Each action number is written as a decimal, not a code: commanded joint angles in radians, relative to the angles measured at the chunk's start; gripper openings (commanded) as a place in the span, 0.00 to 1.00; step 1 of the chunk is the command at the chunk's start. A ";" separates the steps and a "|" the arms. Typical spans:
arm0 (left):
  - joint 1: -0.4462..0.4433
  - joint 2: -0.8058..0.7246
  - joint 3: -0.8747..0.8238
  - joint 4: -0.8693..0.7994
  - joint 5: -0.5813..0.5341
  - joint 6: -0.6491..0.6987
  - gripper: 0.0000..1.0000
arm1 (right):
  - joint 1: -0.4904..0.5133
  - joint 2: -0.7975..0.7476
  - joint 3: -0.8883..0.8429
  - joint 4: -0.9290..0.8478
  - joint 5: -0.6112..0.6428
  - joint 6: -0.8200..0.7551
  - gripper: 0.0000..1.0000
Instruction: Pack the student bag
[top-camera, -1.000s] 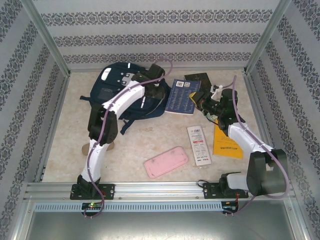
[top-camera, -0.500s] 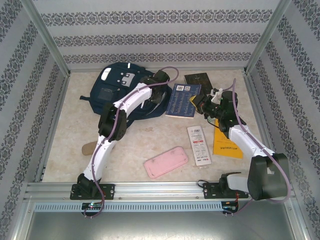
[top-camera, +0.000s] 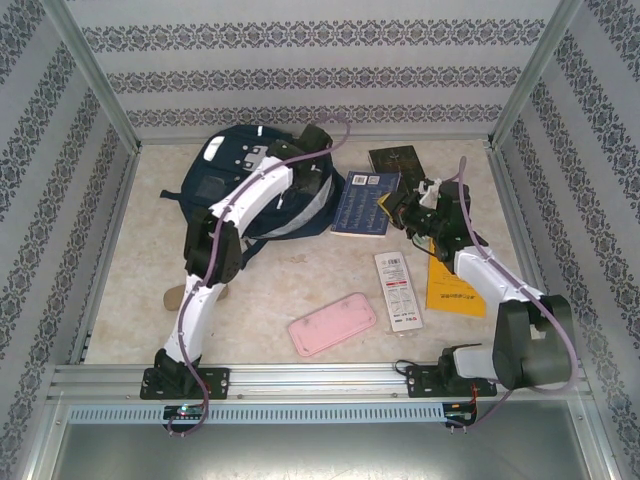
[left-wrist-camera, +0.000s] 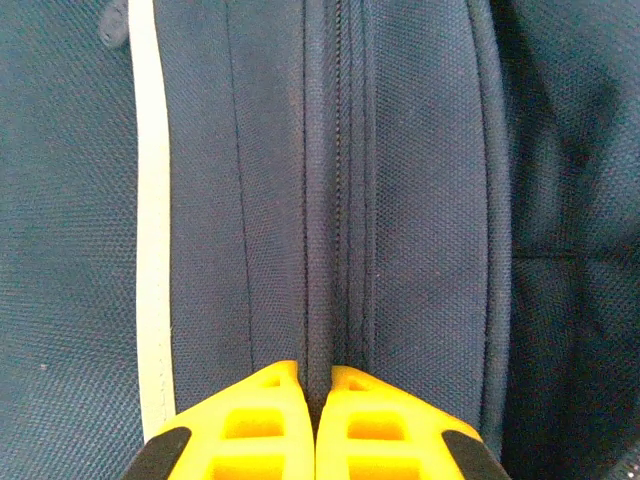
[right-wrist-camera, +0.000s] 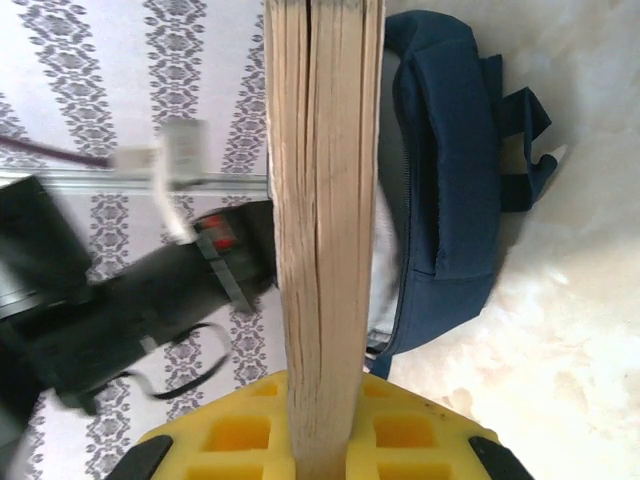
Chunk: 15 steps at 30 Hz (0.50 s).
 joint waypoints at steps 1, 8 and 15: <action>0.014 -0.131 0.042 0.009 0.107 -0.020 0.00 | 0.035 0.047 0.065 0.068 0.024 -0.032 0.00; 0.073 -0.220 0.059 0.017 0.259 -0.033 0.00 | 0.102 0.234 0.205 0.127 0.033 -0.025 0.00; 0.140 -0.270 0.079 0.040 0.398 -0.076 0.00 | 0.184 0.473 0.383 0.195 0.083 0.036 0.00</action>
